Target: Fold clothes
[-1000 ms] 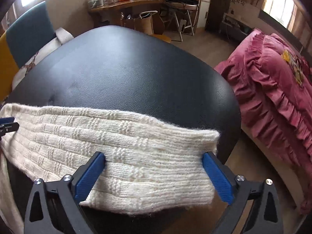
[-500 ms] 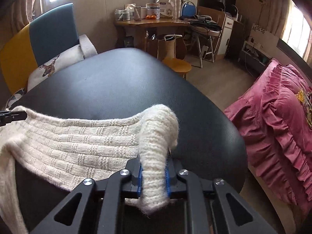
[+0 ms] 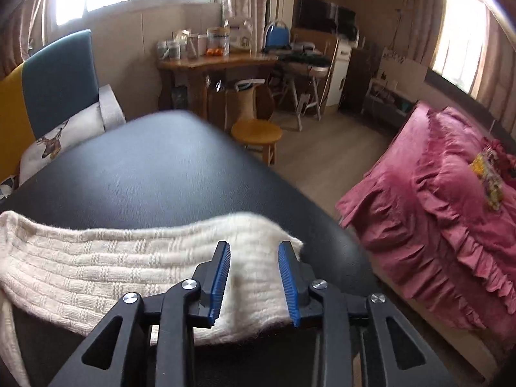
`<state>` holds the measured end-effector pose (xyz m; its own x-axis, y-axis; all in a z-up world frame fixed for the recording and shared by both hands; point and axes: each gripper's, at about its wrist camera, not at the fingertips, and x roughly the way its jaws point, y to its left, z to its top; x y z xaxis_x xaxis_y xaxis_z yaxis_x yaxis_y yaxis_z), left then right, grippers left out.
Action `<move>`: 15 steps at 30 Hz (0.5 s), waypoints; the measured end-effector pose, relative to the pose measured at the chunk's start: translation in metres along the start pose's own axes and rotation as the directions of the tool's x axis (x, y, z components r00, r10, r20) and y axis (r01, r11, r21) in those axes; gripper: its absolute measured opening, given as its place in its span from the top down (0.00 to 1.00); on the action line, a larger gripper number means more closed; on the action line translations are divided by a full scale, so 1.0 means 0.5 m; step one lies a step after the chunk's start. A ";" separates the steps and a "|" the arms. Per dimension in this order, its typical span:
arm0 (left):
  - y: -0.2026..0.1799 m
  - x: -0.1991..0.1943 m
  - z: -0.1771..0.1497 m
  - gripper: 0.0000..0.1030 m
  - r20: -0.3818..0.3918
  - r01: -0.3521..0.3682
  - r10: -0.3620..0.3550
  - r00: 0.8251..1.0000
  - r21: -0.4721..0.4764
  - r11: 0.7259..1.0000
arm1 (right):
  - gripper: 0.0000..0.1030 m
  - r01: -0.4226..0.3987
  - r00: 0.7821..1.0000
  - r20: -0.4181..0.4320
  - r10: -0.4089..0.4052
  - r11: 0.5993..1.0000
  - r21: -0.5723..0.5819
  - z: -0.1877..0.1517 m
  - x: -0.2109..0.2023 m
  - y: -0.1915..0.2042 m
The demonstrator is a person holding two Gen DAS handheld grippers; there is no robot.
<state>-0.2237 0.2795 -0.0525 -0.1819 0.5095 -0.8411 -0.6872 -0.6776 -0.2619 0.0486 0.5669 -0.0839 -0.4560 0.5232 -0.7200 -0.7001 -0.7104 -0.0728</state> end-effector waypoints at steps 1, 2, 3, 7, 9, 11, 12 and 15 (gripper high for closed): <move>0.006 -0.018 -0.024 1.00 0.003 0.018 -0.018 1.000 0.007 1.000 | 0.67 -0.082 0.997 0.006 0.082 0.996 0.030 0.001 -0.022 0.004; 0.012 -0.036 -0.049 1.00 0.006 0.036 -0.036 0.999 0.015 0.999 | 0.62 -0.198 0.980 0.002 0.198 0.978 0.073 0.000 -0.042 0.008; -0.006 -0.044 -0.078 1.00 -0.002 0.067 -0.067 0.998 0.032 0.997 | 0.58 -0.310 0.950 0.003 0.311 0.944 0.115 -0.001 -0.062 0.013; -0.096 -0.056 -0.198 1.00 -0.052 0.150 -0.145 0.988 0.131 0.980 | 0.51 -0.642 0.735 -0.083 0.673 0.730 0.235 -0.046 -0.083 0.114; -0.138 -0.035 -0.238 1.00 -0.080 0.155 -0.142 0.987 0.179 0.972 | 0.51 -0.704 0.627 -0.134 0.768 0.631 0.326 -0.064 -0.062 0.175; -0.163 -0.014 -0.262 0.99 -0.090 0.166 -0.152 0.984 0.173 0.971 | 0.51 -0.681 0.666 -0.193 0.720 0.693 0.235 -0.062 -0.062 0.244; -0.168 -0.003 -0.263 0.96 -0.087 0.150 -0.137 0.987 0.167 0.975 | 0.51 -0.658 0.701 -0.221 0.678 0.735 0.167 -0.057 -0.062 0.277; -0.182 0.035 -0.265 0.87 -0.096 0.106 -0.091 0.991 0.163 0.981 | 0.51 -0.577 0.785 -0.292 0.546 0.816 -0.025 -0.049 -0.030 0.355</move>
<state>-0.0710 0.2800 -0.1063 -0.0507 0.5158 -0.8552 -0.8080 -0.5245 -0.2684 -0.0555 0.4215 -0.1031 -0.5803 -0.1145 -0.8063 -0.2946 -0.8935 0.3388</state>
